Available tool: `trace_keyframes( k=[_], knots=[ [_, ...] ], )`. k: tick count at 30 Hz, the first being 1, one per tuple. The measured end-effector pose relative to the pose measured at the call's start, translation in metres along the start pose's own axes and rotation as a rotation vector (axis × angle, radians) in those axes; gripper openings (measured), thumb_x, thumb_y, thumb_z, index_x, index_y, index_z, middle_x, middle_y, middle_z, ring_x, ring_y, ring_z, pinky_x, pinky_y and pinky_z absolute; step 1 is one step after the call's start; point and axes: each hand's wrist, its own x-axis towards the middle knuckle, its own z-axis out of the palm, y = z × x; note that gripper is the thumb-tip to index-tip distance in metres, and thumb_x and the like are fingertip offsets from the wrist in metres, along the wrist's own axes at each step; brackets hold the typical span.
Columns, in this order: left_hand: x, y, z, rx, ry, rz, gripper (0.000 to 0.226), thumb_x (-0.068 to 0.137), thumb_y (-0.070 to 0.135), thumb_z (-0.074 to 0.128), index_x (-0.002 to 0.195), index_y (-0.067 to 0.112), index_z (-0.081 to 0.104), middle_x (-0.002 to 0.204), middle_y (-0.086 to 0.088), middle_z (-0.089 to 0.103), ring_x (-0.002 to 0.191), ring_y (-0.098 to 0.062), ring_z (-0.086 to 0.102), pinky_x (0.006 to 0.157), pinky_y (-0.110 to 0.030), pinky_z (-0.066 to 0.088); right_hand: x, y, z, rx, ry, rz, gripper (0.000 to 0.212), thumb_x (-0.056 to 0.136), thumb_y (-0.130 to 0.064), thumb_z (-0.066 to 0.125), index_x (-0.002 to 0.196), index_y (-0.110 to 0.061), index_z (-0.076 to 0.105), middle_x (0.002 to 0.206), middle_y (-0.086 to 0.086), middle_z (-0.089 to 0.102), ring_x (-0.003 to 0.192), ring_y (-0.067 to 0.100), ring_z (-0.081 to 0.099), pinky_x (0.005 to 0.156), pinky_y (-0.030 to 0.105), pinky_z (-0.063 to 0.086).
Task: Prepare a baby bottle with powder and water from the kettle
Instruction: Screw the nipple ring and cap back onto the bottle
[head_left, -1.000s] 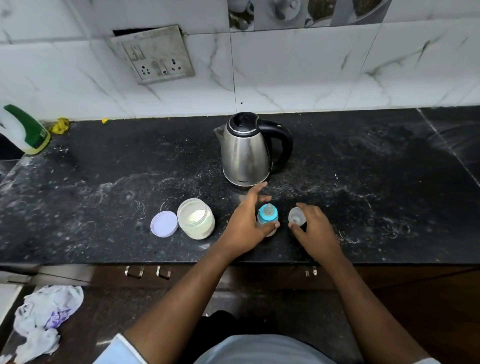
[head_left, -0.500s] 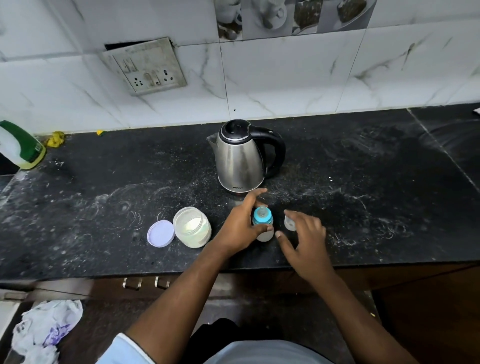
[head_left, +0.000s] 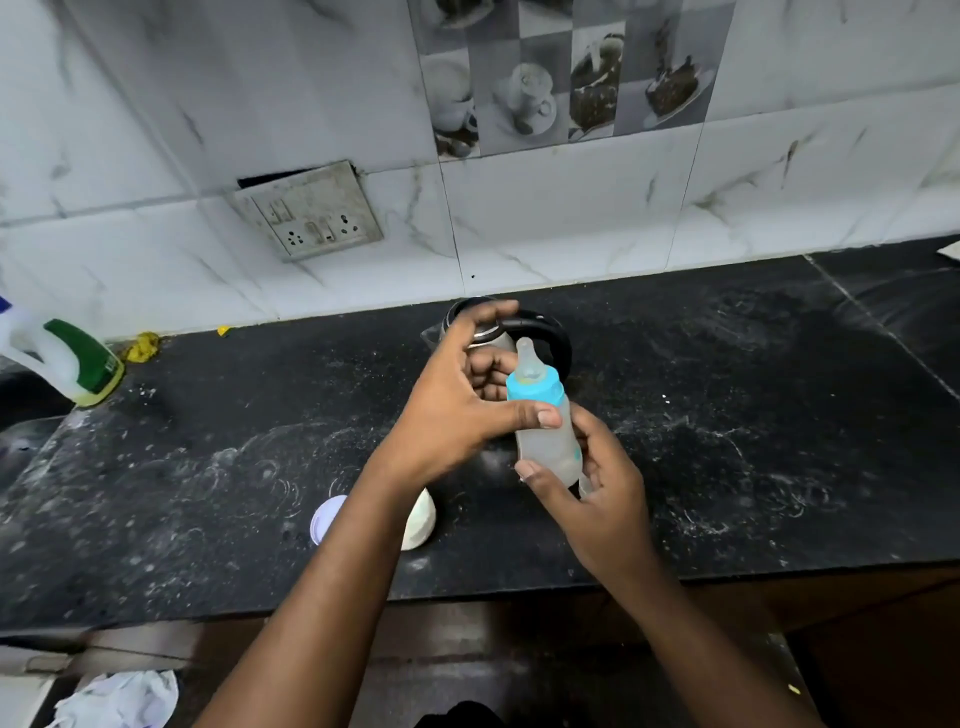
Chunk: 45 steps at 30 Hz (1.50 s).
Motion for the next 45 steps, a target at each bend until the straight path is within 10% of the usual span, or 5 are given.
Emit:
trace_keyframes(
  k=[21, 29, 33, 39, 45],
  knots=[
    [-0.004, 0.051, -0.012, -0.469, -0.368, 0.056, 0.101, 0.085, 0.023, 0.085, 0.164, 0.036, 0.025, 0.129, -0.031, 0.068, 0.119, -0.035, 0.068, 0.108, -0.046, 0.052, 0.015, -0.076, 0.003, 0.86, -0.216, 0.226, 0.046, 0.081, -0.04, 0.076, 0.118, -0.012, 0.073, 0.092, 0.016, 0.066, 0.072, 0.027, 0.063, 0.056, 0.036, 0.055],
    [-0.008, 0.049, 0.006, -0.395, -0.027, 0.089, 0.088, 0.089, -0.002, 0.074, 0.159, 0.03, 0.033, 0.122, -0.028, 0.073, 0.124, -0.041, 0.068, 0.101, -0.042, 0.058, 0.021, -0.074, 0.012, 0.461, 0.052, 0.019, 0.043, 0.085, -0.038, 0.071, 0.125, -0.026, 0.069, 0.107, 0.008, 0.076, 0.095, 0.022, 0.073, 0.081, 0.044, 0.058],
    [-0.006, 0.052, 0.003, -0.403, -0.096, 0.099, 0.089, 0.088, -0.003, 0.075, 0.158, 0.034, 0.035, 0.119, -0.029, 0.074, 0.122, -0.04, 0.069, 0.102, -0.043, 0.057, 0.021, -0.079, 0.007, 0.632, -0.079, 0.123, 0.042, 0.082, -0.041, 0.071, 0.12, -0.026, 0.072, 0.097, 0.008, 0.073, 0.079, 0.022, 0.065, 0.06, 0.032, 0.054],
    [-0.006, 0.056, 0.001, -0.467, -0.23, 0.098, 0.099, 0.079, 0.016, 0.088, 0.159, 0.032, 0.033, 0.119, -0.03, 0.072, 0.117, -0.041, 0.068, 0.104, -0.048, 0.053, 0.024, -0.08, -0.002, 0.9, -0.321, 0.27, 0.066, 0.069, -0.061, 0.085, 0.117, -0.017, 0.073, 0.098, 0.014, 0.069, 0.073, 0.022, 0.064, 0.054, 0.028, 0.052],
    [-0.013, 0.041, 0.009, -0.32, -0.149, 0.009, 0.094, 0.08, 0.043, 0.089, 0.155, 0.015, 0.041, 0.141, -0.019, 0.066, 0.133, -0.035, 0.062, 0.113, -0.049, 0.049, 0.026, -0.078, 0.005, 0.593, -0.019, 0.081, 0.056, 0.081, -0.042, 0.079, 0.125, -0.012, 0.061, 0.108, 0.007, 0.074, 0.094, 0.021, 0.073, 0.075, 0.034, 0.061]
  ],
)
